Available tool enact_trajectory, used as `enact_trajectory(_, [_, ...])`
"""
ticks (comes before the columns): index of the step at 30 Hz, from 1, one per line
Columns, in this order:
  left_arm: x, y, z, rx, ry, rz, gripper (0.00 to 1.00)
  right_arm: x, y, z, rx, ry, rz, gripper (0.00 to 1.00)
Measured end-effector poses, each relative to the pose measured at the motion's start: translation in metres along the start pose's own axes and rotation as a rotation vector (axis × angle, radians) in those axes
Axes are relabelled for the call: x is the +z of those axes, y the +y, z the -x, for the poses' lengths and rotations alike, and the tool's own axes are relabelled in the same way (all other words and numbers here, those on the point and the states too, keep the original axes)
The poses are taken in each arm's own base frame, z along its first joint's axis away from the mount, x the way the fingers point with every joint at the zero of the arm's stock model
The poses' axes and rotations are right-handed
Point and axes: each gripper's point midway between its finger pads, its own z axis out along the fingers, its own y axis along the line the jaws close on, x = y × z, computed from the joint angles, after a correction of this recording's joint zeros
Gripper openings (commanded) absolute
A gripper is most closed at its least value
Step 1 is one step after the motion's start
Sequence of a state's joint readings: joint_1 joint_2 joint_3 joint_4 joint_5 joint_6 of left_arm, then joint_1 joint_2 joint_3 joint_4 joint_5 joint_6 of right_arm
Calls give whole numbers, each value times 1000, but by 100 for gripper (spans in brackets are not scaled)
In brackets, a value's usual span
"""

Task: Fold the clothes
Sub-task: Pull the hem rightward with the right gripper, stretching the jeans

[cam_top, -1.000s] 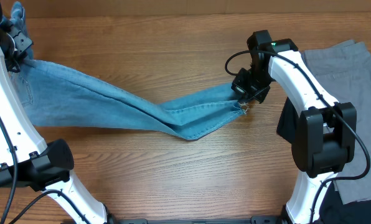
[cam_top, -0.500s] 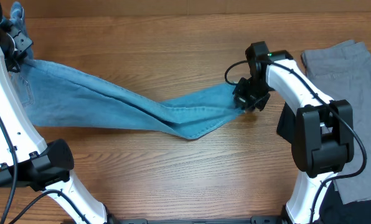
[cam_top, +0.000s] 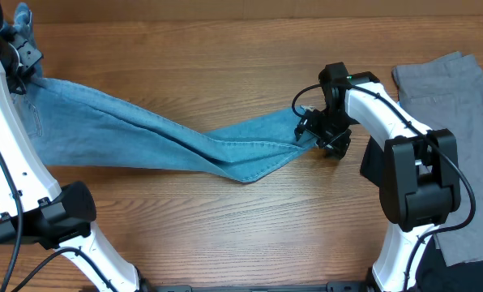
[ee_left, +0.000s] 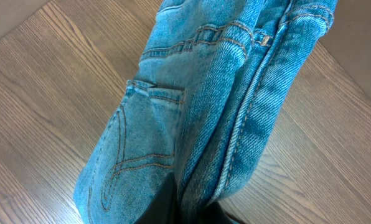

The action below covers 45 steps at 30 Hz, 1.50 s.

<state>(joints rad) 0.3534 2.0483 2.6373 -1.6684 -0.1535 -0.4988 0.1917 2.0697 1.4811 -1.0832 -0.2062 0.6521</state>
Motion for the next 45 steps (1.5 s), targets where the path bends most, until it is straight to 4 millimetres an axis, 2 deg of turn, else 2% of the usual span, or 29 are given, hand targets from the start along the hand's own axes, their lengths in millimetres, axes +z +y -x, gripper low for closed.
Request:
enact_trajectory(7, [0, 0, 0, 0, 1, 0, 8, 2, 15, -1, -12, -22, 27, 95])
enact_trajectory(20, [0, 0, 0, 0, 1, 0, 9, 11, 32, -7, 1, -27, 61, 88])
enact_trajectory(22, [0, 0, 0, 0, 1, 0, 9, 16, 32, -9, 0, -26, 62, 82])
enact_trajectory(25, [0, 0, 0, 0, 2, 1, 9, 18, 33, -11, 11, -25, 69, 68])
enact_trajectory(30, [0, 0, -1, 1, 3, 2, 9, 21, 32, -14, 30, -15, 75, 26])
enact_trajectory(32, [0, 0, -1, 1, 4, 2, 9, 22, 32, -14, 31, -14, 77, 6])
enact_trajectory(40, [0, 0, -1, 1, 3, 1, 4, 24, 28, -15, 52, -10, 66, 4])
enact_trajectory(45, [0, 0, -1, 2, 4, 1, 4, 20, 7, -16, 114, 10, 3, 4])
